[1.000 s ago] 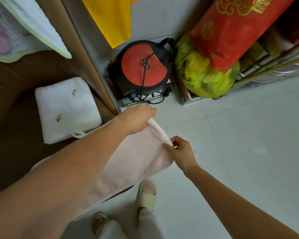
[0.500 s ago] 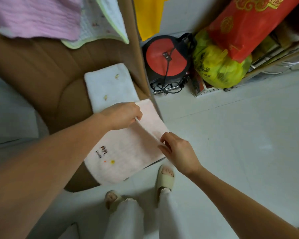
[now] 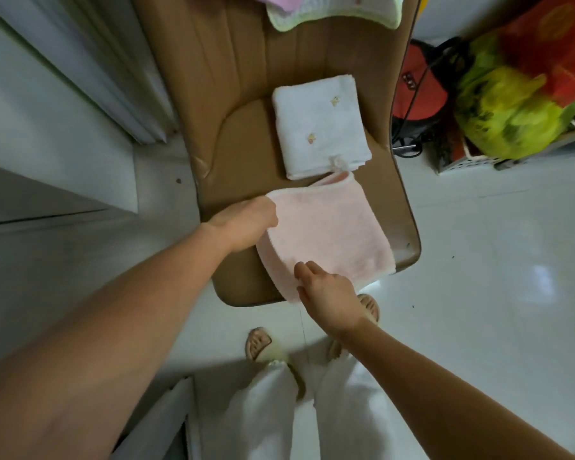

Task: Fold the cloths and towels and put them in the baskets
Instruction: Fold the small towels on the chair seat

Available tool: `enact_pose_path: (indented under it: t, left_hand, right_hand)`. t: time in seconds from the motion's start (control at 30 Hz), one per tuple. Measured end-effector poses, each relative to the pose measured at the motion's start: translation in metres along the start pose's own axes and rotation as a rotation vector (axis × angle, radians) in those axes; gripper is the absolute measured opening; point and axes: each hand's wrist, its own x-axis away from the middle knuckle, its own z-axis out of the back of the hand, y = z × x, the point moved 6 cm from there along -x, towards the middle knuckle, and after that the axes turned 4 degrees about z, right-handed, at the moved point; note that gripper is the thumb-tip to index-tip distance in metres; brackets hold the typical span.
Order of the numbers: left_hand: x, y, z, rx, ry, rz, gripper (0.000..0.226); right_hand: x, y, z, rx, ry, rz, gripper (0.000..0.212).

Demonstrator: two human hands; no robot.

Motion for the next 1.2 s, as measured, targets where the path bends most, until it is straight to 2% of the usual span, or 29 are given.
enact_pose_path:
  t: [0.1,0.17,0.23,0.3,0.33,0.4,0.47,0.53,0.6,0.67,0.73,0.8,0.87,0.97,1.03,1.07,1.13,1.2]
  left_hand:
    - [0.008,-0.003,-0.004,-0.02,0.055,0.02,0.028]
    - [0.015,-0.007,-0.021,0.001,-0.021,-0.013,0.044]
    - [0.019,-0.012,-0.033,0.109,-0.096,-0.001,0.057]
    - [0.024,-0.016,-0.034,0.235,-0.061,0.077,0.059]
    - [0.025,-0.017,-0.026,0.28,0.042,0.108,0.054]
    - [0.028,-0.022,-0.008,0.373,0.297,0.237,0.034]
    - [0.029,-0.034,-0.001,0.534,0.418,0.457,0.028]
    - [0.022,-0.039,-0.012,0.666,0.297,0.632,0.039]
    - [0.018,-0.038,-0.023,0.727,0.187,0.723,0.046]
    - [0.015,-0.038,-0.031,0.776,0.148,0.763,0.046]
    - [0.009,-0.036,-0.034,0.841,0.114,0.758,0.036]
    - [0.005,-0.035,-0.033,0.906,0.091,0.734,0.028]
    - [0.002,-0.035,-0.028,0.945,0.096,0.714,0.024]
    - [0.003,-0.033,-0.018,1.017,0.155,0.695,0.026]
    - [0.006,-0.031,-0.01,0.995,0.199,0.686,0.027]
    - [0.008,-0.03,-0.008,0.979,0.209,0.68,0.03]
    - [0.01,-0.029,-0.006,0.971,0.209,0.668,0.032]
    - [0.011,-0.03,-0.006,0.946,0.219,0.671,0.026]
  right_hand:
    - [-0.008,-0.009,-0.022,0.028,-0.104,0.01,0.033]
    - [-0.013,-0.015,-0.033,0.054,-0.144,0.013,0.034]
    - [-0.015,-0.016,-0.042,0.071,-0.233,-0.01,0.032]
    - [-0.018,-0.011,-0.046,0.053,-0.298,-0.041,0.03]
    - [-0.02,-0.007,-0.04,0.037,-0.264,-0.056,0.029]
    - [-0.031,0.003,-0.014,0.042,-0.029,-0.043,0.027]
    - [-0.043,0.019,0.012,0.1,0.164,-0.034,0.034]
    - [-0.06,0.037,0.032,0.139,0.22,-0.006,0.045]
    - [-0.077,0.053,0.052,0.239,0.227,0.043,0.054]
    - [-0.091,0.067,0.06,0.37,0.142,0.096,0.061]
    - [-0.104,0.087,0.054,0.487,-0.056,0.184,0.053]
    - [-0.111,0.096,0.047,0.61,-0.198,0.353,0.041]
    - [-0.111,0.096,0.046,0.7,-0.307,0.482,0.034]
    - [-0.102,0.089,0.05,0.716,-0.39,0.527,0.04]
    - [-0.101,0.09,0.06,0.644,-0.301,0.449,0.044]
    - [-0.103,0.093,0.069,0.586,-0.219,0.385,0.038]
    - [-0.105,0.102,0.085,0.483,-0.077,0.275,0.011]
    - [-0.108,0.106,0.095,0.424,0.022,0.268,0.01]
